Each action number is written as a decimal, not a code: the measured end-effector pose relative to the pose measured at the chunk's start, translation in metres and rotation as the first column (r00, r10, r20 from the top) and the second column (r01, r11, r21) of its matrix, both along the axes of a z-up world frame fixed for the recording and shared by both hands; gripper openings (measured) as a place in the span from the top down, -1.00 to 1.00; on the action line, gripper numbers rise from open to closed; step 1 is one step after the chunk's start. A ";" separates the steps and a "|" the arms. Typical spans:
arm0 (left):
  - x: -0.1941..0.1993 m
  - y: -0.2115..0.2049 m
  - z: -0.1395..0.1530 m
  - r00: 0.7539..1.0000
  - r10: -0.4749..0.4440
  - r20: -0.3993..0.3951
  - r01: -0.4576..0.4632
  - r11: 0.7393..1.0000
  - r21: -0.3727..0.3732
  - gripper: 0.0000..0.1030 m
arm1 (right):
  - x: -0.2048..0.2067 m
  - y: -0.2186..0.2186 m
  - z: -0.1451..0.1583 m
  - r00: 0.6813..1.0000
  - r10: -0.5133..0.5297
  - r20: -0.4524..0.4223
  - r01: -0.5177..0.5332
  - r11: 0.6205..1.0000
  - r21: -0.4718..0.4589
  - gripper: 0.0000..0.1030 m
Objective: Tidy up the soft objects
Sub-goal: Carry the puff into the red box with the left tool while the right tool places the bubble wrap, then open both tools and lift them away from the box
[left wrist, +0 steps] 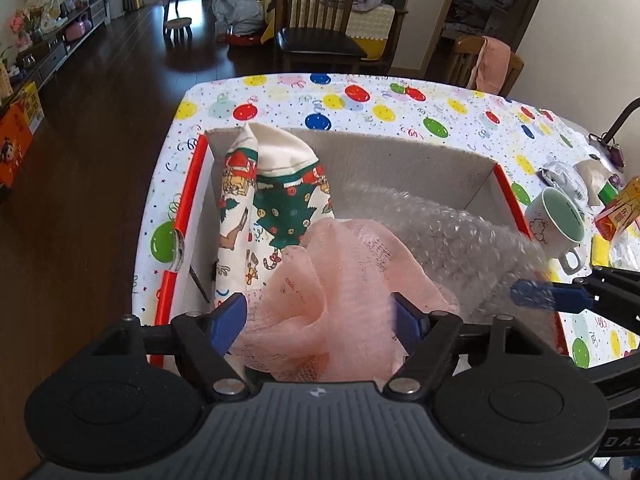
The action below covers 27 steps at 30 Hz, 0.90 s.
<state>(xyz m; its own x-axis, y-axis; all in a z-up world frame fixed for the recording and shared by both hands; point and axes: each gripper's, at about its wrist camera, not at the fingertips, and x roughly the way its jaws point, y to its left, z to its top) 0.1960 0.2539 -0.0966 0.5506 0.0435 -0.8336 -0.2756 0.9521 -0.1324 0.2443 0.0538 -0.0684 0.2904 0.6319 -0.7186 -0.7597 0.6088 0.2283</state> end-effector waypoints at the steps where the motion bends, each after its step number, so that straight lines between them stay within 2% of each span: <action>1: -0.002 0.000 0.003 1.000 0.000 0.007 0.000 1.000 0.002 -0.49 | -0.001 -0.002 0.003 1.000 0.001 0.002 -0.001 1.000 0.005 -0.29; 6: -0.014 -0.002 0.020 0.999 -0.005 0.047 0.004 1.000 0.023 -0.49 | -0.009 -0.013 0.020 1.000 -0.002 0.025 0.001 0.999 0.044 -0.63; 12: -0.031 -0.008 0.046 0.993 -0.045 0.106 0.041 0.998 0.040 -0.57 | -0.021 -0.029 0.050 0.998 -0.014 0.069 0.007 0.994 0.108 -0.89; 20: -0.044 -0.030 0.080 0.973 -0.129 0.194 0.127 0.992 0.022 -0.67 | -0.039 -0.063 0.089 0.990 -0.074 0.118 0.052 0.982 0.182 -0.99; 27: -0.041 -0.067 0.096 0.945 -0.200 0.258 0.206 0.978 0.005 -0.92 | -0.042 -0.106 0.095 0.981 -0.151 0.119 0.123 0.968 0.220 -0.99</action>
<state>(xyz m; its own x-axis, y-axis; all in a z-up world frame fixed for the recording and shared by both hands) 0.1548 0.1870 -0.0010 0.7409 -0.1083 -0.6629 -0.0305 0.9805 -0.1943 0.2021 -0.0526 0.0265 0.4693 0.7119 -0.5225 -0.7047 0.6584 0.2642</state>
